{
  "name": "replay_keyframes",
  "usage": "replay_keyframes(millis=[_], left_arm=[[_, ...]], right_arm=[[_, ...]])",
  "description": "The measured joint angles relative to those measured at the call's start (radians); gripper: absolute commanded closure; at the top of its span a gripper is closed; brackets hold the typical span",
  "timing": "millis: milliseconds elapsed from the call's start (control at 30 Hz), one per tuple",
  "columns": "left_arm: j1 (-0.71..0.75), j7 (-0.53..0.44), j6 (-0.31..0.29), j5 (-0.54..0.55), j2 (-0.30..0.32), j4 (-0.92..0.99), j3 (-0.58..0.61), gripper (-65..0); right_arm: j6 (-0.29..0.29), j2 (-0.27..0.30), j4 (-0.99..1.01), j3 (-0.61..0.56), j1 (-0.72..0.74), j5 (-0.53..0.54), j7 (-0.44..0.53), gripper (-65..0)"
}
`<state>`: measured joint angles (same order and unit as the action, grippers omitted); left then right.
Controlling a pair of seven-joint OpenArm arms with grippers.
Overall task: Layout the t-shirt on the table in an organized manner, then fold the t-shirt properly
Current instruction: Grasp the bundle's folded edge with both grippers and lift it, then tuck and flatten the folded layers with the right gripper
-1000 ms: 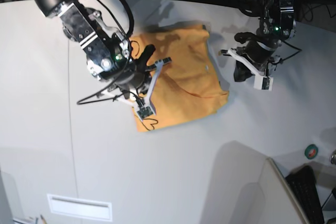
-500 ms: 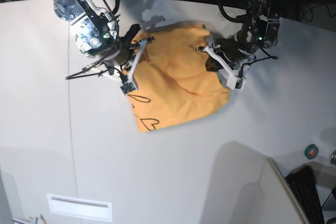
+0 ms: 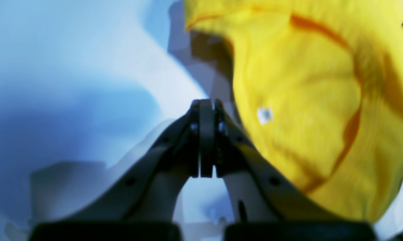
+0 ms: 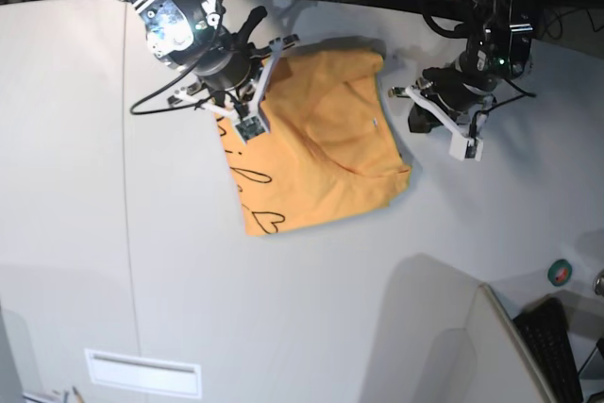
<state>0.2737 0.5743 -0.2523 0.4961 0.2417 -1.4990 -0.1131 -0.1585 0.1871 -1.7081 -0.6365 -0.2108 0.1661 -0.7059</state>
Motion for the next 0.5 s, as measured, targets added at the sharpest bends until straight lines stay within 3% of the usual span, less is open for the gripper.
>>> replay_keyframes(millis=[167,267,333,500], left_arm=[[0.050,0.006,-0.003,0.005,0.018,0.009,-0.024,0.0],[0.085,-0.001,-0.009,0.007,0.031,0.023,-0.116,0.0],[0.090,0.003,0.000,0.003,0.033,0.054,-0.178,0.0],[0.073,-0.002,-0.010,0.007,0.034,0.118,-0.306,0.0]], right_arm=[[0.006,-0.015,0.066,-0.142,0.021,0.016,0.008,0.0],[0.004,-0.047,0.183,-0.165,0.059,0.010,0.074,0.0],[-0.004,-0.050,0.214,-0.172,0.066,0.002,0.068,0.0],[0.002,-0.045,0.087,-0.214,0.043,0.011,0.055,0.0]])
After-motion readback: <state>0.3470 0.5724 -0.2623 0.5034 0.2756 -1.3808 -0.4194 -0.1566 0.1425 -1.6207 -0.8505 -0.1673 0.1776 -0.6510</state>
